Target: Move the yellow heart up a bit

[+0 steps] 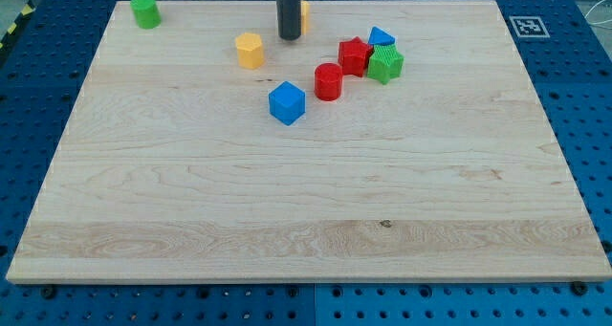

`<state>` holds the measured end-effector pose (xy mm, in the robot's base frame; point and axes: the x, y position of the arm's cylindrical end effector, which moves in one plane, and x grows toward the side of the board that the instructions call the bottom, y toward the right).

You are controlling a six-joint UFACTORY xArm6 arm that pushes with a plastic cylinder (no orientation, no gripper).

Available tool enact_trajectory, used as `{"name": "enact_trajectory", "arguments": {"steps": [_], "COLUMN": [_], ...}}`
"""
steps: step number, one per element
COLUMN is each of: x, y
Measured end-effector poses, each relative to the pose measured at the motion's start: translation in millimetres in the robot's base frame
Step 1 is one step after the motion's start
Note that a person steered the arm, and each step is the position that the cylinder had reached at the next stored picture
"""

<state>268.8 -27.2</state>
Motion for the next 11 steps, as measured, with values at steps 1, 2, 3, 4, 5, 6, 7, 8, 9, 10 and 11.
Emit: {"name": "enact_trajectory", "arguments": {"steps": [1, 2, 3, 4, 5, 6, 7, 8, 9, 10, 11], "x": [0, -1, -1, 8, 7, 2, -11, -12, -12, -12, -12], "y": [4, 7, 9, 29, 43, 43, 43, 43, 29, 21, 14]}}
